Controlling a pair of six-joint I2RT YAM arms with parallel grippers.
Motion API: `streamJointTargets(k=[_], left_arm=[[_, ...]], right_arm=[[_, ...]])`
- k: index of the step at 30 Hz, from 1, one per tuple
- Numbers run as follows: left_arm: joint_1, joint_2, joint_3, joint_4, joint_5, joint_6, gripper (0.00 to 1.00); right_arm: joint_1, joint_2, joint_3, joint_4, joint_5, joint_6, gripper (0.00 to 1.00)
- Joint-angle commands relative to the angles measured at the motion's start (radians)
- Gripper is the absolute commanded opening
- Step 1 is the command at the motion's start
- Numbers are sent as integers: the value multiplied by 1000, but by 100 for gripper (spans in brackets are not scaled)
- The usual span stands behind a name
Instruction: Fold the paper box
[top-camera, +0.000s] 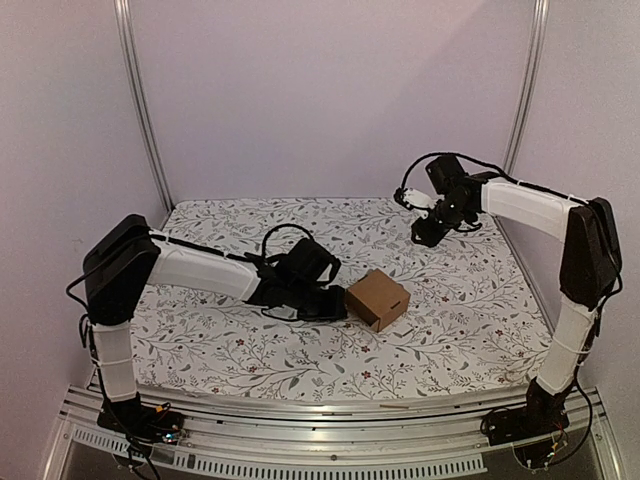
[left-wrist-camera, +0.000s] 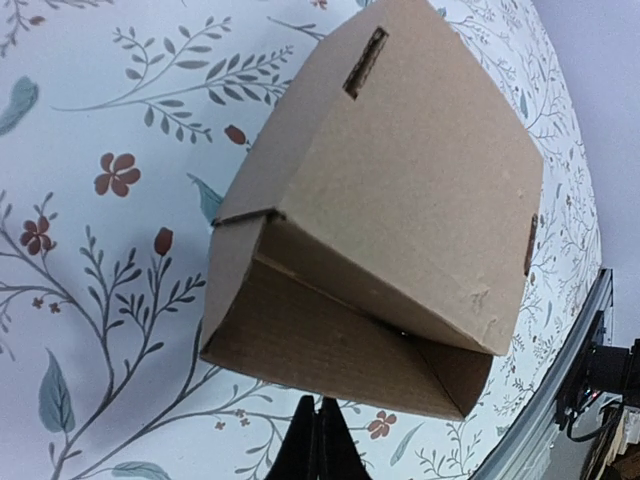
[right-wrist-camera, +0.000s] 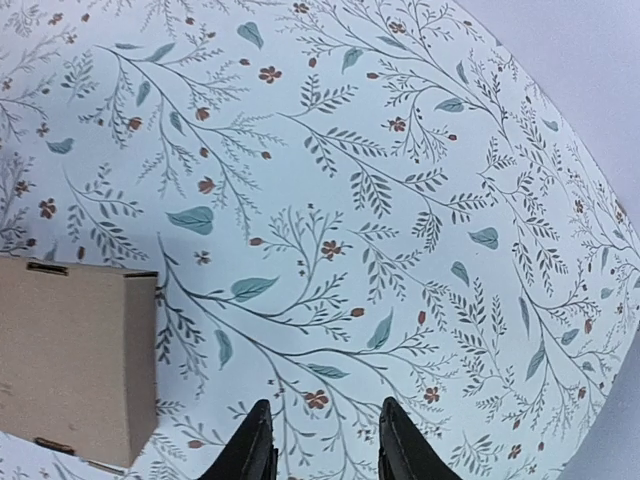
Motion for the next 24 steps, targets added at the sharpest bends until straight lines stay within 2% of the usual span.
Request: streamJointTargets(k=[1,4,10,15,24], left_arm=[[-22,27,88,-240,-30,132,0],[-34,39,127,-301,-44,161,0],[-35,110,207,-317,-18,189,0],[-48,161,321,-310,-32,202,0],[-33,262,530,-369,-29,246,0]], right_arm=[[-5,148,29,-28,25,-57,29],[1,207,24,-28,8,-48,28],[71,258,-20,-26,-24,-42,29],[156,267,-41,-42,-23,-47,29],[247,205,-103,-58,-156,-11,30]])
